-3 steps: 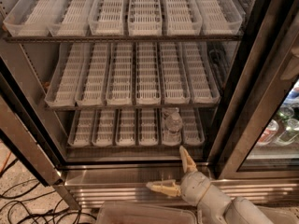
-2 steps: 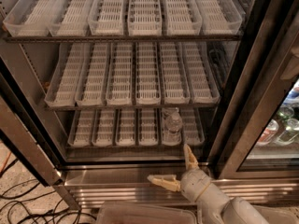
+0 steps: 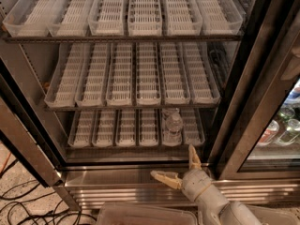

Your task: Pick water bottle from bottom shelf of fridge

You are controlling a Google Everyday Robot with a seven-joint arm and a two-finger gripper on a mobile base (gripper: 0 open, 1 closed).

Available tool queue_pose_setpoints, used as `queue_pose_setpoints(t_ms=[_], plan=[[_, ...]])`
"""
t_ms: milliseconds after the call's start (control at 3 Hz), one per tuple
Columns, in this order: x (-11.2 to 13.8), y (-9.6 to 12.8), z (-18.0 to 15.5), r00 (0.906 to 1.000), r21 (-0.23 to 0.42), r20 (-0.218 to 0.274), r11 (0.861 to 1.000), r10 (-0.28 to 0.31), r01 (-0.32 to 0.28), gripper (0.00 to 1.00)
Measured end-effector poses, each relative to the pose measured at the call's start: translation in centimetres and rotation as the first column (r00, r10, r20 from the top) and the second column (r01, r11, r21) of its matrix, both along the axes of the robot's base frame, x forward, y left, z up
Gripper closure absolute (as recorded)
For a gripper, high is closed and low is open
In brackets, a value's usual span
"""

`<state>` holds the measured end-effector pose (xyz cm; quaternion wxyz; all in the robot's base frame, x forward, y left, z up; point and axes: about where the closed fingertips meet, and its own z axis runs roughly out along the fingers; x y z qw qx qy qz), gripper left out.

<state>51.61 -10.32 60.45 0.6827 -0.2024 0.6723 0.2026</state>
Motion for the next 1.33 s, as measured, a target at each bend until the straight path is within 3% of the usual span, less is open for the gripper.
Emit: queue_pose_setpoints(t_ms=[667,1333], plan=[[0.5,-2.3,-1.5,0.9972,0.013,0.025,0.997,-0.071,0.071,0.0],[0.5,-2.3,-1.6,0.9971,0.015,0.025,0.997,-0.071,0.071,0.42]])
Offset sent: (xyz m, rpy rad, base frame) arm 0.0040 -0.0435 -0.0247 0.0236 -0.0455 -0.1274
